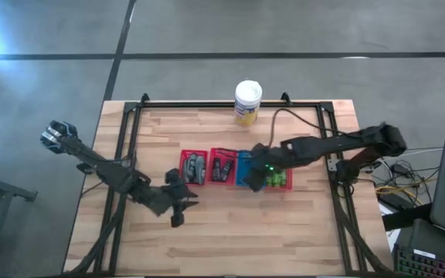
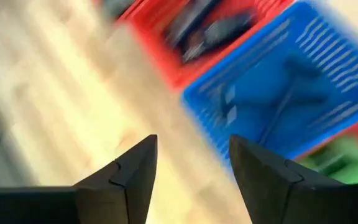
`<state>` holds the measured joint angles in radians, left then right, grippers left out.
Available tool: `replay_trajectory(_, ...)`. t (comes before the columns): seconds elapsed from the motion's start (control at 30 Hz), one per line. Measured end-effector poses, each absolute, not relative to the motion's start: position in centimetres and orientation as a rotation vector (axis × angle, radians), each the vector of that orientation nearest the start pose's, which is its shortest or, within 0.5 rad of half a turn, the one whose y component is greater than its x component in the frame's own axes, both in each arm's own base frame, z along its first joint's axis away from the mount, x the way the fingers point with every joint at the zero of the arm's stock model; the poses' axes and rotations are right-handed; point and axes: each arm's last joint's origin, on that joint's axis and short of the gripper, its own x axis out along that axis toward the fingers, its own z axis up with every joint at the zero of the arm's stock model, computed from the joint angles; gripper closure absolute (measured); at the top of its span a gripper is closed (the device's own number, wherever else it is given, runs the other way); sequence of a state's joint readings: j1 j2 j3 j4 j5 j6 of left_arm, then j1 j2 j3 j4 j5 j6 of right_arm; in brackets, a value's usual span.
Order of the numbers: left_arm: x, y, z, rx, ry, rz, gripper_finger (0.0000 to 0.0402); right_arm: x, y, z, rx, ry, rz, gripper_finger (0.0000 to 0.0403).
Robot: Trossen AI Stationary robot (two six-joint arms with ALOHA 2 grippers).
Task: Pick & Place Travel size toiletries
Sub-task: Put the blue razor into the blue bin
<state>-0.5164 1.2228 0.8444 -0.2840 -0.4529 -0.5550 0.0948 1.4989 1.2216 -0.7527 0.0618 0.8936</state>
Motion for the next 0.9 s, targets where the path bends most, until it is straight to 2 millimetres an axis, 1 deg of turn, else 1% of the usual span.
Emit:
replay_trajectory(0.07,23.8,-10.2,26.5,-0.240,0.542,0.048,0.0300,29.2,2.9,27.7,0.782,0.989,-0.344,0.0206)
replay_trajectory(0.1,24.5,-9.3,26.7,-0.256,0.522,0.021,0.0303,28.7,2.9,27.5,0.795,1.001,-0.322,0.0206)
replay_trajectory(0.17,25.5,-7.4,27.3,-0.302,0.480,-0.038,0.0311,27.6,2.8,27.0,0.807,1.009,-0.313,0.0209)
replay_trajectory(0.23,26.1,-5.7,27.6,-0.342,0.451,-0.049,0.0318,26.5,2.6,26.7,0.821,0.992,-0.314,0.0216)
replay_trajectory(0.27,26.2,-4.9,27.8,-0.354,0.441,-0.037,0.0320,26.0,2.5,27.0,0.822,0.956,-0.302,0.0221)
replay_trajectory(0.37,25.9,-3.2,28.6,-0.362,0.403,0.002,0.0320,24.4,2.2,28.5,0.793,0.771,-0.267,0.0238)
replay_trajectory(0.47,25.4,-1.1,30.1,-0.291,0.302,0.030,0.0319,22.2,1.4,29.8,0.747,0.589,-0.291,0.0257)
replay_trajectory(0.53,24.8,1.2,31.0,-0.262,0.240,0.083,0.0320,20.7,0.8,30.2,0.722,0.511,-0.331,0.0270)
replay_trajectory(0.63,23.3,5.6,31.9,-0.281,0.177,0.215,0.0326,18.7,-0.1,29.9,0.718,0.448,-0.384,0.0286)
replay_trajectory(0.77,20.0,11.0,33.1,-0.281,0.090,0.463,0.0338,17.0,-0.5,29.1,0.713,0.419,-0.396,0.0301)
replay_trajectory(0.83,18.0,13.1,33.6,-0.273,0.051,0.582,0.0341,16.5,-0.6,28.8,0.691,0.410,-0.404,0.0307)
replay_trajectory(0.9,16.1,14.7,34.0,-0.264,0.018,0.676,0.0343,16.3,-0.7,28.6,0.661,0.392,-0.432,0.0312)
